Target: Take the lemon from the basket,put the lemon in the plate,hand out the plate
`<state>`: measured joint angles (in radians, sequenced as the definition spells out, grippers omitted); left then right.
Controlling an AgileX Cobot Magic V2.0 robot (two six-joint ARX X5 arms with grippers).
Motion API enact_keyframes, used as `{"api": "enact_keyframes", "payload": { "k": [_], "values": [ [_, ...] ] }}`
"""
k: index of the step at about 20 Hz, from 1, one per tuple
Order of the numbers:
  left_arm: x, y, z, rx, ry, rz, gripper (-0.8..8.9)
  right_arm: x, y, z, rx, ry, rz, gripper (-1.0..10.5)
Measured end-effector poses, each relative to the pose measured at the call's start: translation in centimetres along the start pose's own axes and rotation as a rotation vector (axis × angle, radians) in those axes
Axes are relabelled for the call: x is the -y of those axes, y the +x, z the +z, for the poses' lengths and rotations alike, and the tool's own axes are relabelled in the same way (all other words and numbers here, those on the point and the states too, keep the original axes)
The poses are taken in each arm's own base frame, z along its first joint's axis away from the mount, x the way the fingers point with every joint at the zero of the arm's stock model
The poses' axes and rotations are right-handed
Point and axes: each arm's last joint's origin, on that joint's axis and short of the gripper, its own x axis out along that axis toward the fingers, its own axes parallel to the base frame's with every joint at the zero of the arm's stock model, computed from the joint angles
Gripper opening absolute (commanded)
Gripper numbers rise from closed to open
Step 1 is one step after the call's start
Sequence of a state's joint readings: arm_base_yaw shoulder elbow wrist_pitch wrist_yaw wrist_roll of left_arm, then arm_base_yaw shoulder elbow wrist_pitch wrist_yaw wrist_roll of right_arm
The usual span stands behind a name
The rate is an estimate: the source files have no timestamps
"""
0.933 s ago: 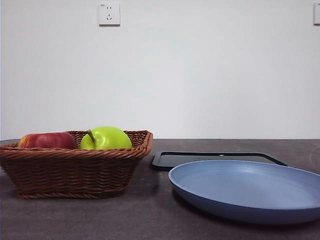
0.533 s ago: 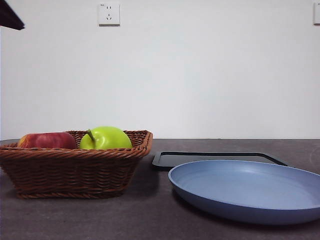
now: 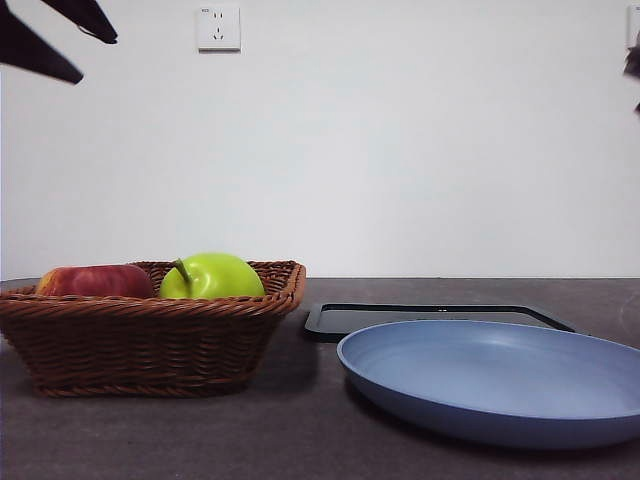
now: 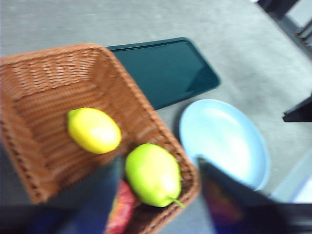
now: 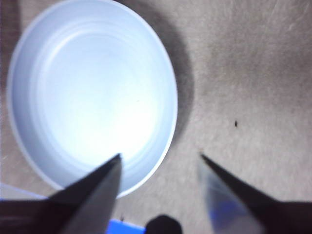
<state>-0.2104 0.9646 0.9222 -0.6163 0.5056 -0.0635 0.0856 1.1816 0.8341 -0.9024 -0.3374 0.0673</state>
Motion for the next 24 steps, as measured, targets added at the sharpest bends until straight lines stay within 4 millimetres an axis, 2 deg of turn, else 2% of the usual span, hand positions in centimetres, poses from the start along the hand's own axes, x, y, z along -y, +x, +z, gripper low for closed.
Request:
{"api": "enact_keyframes", "payload": {
  "k": [1,8,13,17,21,24],
  "values": [
    [0.1,0.1,0.0,-0.001,-0.003,0.015,4.15,0.2,0.6,0.3,-0.012,0.004,-0.001,3.2],
    [0.6,0.3,-0.1,-0.012,-0.017,0.002,4.16,1.0,5.5,2.4,-0.092,0.008,0.004,3.2],
    [0.6,0.3,-0.1,-0.014,-0.021,0.003,4.16,1.0,8.5,2.9,-0.155,0.019,0.006,1.3],
    [0.6,0.3,-0.3,-0.028,-0.029,0.006,4.16,1.0,8.7,2.9,-0.163,0.026,0.003,0.0],
    [0.6,0.3,-0.3,-0.028,-0.028,0.005,4.16,0.9,8.4,2.9,-0.160,0.034,0.013,0.0],
    [0.9,0.4,-0.3,-0.036,-0.049,-0.006,4.16,0.5,7.2,2.5,-0.147,0.034,0.016,0.0]
  ]
}}
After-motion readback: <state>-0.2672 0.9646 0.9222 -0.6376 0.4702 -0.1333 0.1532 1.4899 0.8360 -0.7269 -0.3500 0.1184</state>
